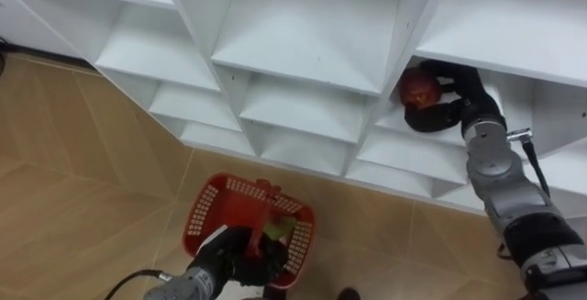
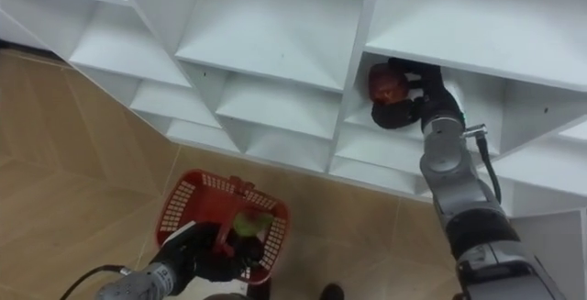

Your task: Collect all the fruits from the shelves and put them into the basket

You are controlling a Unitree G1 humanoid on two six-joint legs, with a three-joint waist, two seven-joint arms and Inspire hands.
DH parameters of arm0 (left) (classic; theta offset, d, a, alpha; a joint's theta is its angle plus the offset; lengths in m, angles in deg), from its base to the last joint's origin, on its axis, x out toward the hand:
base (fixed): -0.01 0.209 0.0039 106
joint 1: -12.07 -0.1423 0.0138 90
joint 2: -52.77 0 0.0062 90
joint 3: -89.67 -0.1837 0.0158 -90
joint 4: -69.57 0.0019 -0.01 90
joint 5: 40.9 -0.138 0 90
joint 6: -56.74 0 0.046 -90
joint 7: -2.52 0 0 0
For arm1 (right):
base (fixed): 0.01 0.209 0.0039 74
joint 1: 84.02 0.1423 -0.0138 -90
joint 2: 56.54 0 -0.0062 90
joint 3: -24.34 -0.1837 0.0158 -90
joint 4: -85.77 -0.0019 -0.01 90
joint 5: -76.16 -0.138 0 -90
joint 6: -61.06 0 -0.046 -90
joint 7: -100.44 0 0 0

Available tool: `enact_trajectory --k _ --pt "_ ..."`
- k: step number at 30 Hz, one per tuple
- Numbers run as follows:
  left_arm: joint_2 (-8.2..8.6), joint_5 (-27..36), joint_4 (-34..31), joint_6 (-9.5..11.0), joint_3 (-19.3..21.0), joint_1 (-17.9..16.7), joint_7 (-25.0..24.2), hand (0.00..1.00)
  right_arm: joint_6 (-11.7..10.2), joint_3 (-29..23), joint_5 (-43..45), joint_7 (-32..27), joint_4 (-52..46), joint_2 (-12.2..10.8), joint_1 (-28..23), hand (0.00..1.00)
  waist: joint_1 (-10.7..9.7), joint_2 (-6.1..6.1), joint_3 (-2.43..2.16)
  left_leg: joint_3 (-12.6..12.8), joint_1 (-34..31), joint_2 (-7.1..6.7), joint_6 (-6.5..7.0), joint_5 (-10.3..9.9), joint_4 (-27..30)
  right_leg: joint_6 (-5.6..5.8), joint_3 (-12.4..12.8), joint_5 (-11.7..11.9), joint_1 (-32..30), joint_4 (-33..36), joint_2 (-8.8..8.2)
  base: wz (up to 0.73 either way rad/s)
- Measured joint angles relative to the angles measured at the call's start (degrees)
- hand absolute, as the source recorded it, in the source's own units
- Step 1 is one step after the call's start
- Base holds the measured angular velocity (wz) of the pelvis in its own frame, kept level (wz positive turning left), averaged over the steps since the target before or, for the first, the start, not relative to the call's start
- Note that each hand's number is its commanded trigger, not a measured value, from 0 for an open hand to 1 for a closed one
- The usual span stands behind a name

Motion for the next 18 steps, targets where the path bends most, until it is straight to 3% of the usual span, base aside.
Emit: enact_trajectory --k 3,6,11,13,15,18 --pt "-0.07 0.2 -0.07 0.3 0.49 0.14 0.17 1.0 0.0 0.7 0.37 0.6 -0.2 -1.01 -0.07 1.0 -0.44 -0.01 -0.02 0.06 0.35 0.02 0.0 0.0 0.0 0.03 0.43 0.04 0.12 0.13 0.04 -0.06" --pt "-0.12 1.67 -0.11 0.56 0.47 0.91 0.77 1.0 0.18 3.68 0.05 1.57 -4.0 -0.85 -1.85 1.0 -0.87 -0.04 -0.07 0.12 0.49 0.14 0.0 0.0 0.14 -0.03 0.44 0.1 0.32 -0.06 0.13 -0.01" --pt "-0.25 2.26 -0.15 0.91 0.5 1.68 1.75 1.0 0.16 4.09 -0.28 2.18 -9.84 -0.69 -5.28 1.0 -1.07 0.05 -0.2 1.29 0.5 0.75 -0.01 -0.01 0.55 -0.26 1.33 0.71 0.21 -0.28 0.7 -0.12" --pt "-0.05 2.41 -0.16 0.95 0.5 1.81 1.87 1.0 0.14 4.48 -0.37 2.79 -11.43 -0.79 -6.68 1.0 -1.65 0.22 -0.41 1.63 0.52 0.87 -0.01 -0.01 0.57 -0.33 1.35 0.76 0.19 -0.21 0.78 -0.03" --pt "0.39 2.55 -0.17 0.97 0.49 1.8 2.29 1.0 -0.08 4.99 -0.42 3.94 -12.38 -1.03 -8.91 1.0 -1.9 0.42 -1.13 2.27 0.68 1.09 -0.01 -0.01 0.48 -0.43 1.58 0.91 0.19 -0.29 0.93 -0.07" --pt "0.53 2.66 -0.2 1.42 0.48 1.81 2.6 1.0 -0.08 6.37 -0.07 5.53 -12.46 -1.34 -11.56 1.0 -1.98 0.58 -1.41 3.01 1.67 1.28 -0.01 -0.01 0.05 -0.43 2.48 1.1 0.63 -0.52 1.19 -0.13"
